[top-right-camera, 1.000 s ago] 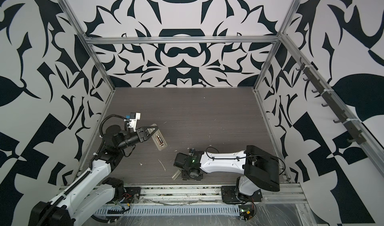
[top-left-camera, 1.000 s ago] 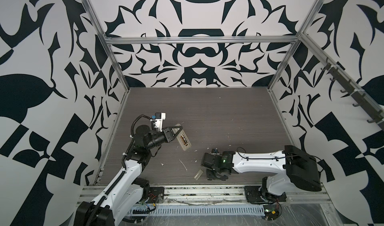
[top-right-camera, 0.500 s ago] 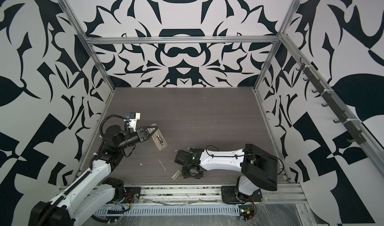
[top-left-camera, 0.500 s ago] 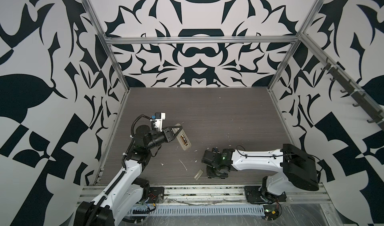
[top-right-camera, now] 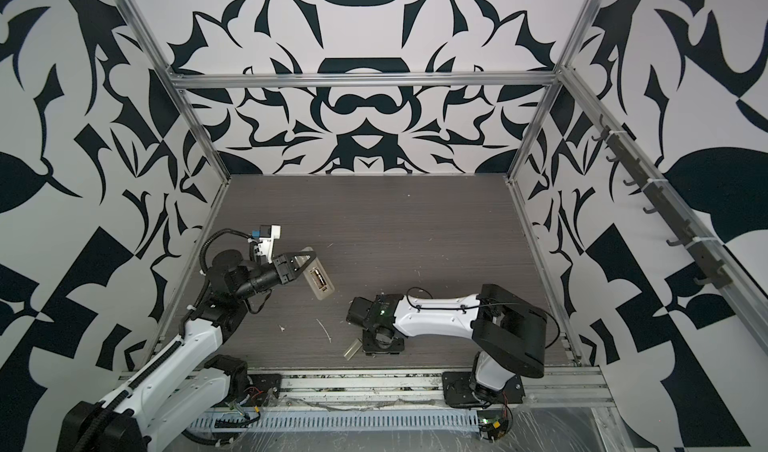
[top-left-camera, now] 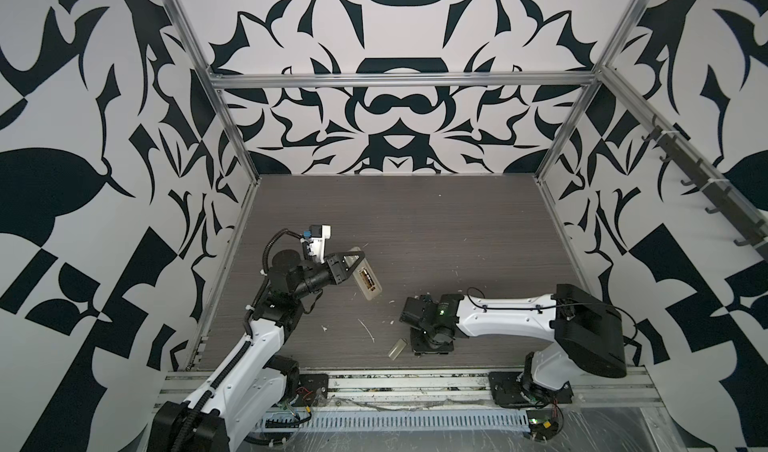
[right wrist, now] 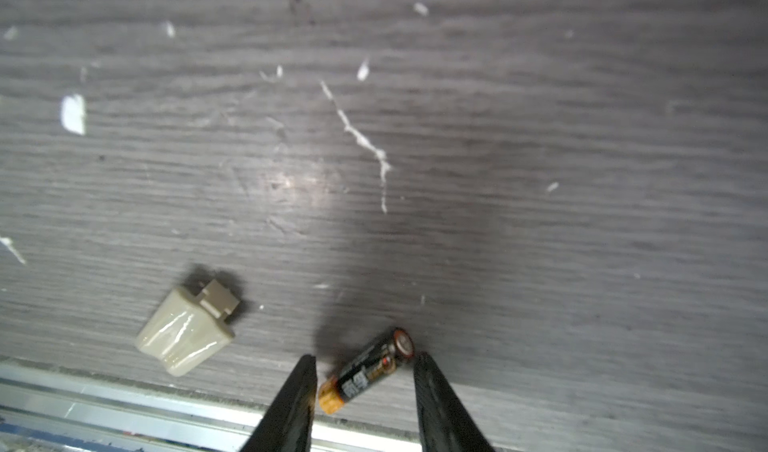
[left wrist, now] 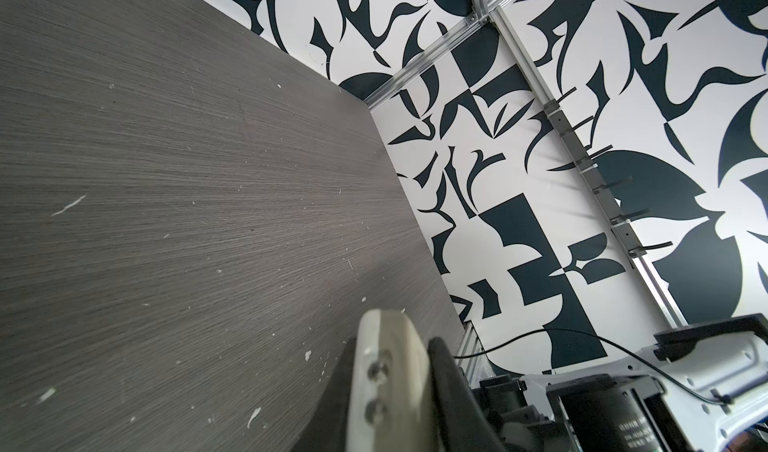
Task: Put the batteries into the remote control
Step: 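Close the right gripper on the loose gold-and-black battery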
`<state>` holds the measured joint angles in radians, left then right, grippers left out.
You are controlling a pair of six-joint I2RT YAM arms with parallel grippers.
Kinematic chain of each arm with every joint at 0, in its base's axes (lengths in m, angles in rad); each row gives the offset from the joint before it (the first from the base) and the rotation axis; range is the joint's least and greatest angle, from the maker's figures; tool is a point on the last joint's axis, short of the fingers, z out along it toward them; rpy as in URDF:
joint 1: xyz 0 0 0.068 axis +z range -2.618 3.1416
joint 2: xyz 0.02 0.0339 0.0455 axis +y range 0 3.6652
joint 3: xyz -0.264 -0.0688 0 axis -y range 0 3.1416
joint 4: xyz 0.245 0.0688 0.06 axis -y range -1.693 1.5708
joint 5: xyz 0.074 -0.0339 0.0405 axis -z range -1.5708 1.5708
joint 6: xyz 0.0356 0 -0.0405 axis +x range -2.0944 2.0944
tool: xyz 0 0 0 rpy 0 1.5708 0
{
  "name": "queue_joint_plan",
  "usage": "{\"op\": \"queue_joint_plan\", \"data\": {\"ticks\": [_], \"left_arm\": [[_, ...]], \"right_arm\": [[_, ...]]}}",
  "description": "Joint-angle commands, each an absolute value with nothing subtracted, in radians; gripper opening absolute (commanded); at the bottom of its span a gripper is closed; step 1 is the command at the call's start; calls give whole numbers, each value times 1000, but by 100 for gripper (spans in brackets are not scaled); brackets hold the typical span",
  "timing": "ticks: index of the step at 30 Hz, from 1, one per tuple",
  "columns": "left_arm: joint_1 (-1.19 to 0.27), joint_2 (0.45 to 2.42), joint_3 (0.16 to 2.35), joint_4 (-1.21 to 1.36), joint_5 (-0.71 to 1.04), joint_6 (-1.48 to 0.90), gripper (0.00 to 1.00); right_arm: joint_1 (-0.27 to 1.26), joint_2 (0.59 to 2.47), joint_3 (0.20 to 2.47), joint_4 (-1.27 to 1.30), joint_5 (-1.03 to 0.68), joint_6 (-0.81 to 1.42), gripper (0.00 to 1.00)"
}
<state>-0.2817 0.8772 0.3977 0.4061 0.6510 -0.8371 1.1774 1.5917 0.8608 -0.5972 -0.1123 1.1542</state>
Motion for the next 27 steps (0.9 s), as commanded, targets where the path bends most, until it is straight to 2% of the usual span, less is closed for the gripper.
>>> {"op": "queue_joint_plan", "data": {"ticks": [1,13,20,27], "left_arm": [[-285,880,391,420,658,-828,0],[-284,912,394,442,664,-827,0],[-285,959,393,444,670,-834,0],[-285,1013,414,434,684,-813,0]], "right_arm": [[1178,1627,898,-605,-123,1108,42],[1187,1635,893,-655,-127,1058,25],[1154,1632,916,-717,-71,926,0],[987,1633,988,-740,-48,670,0]]}}
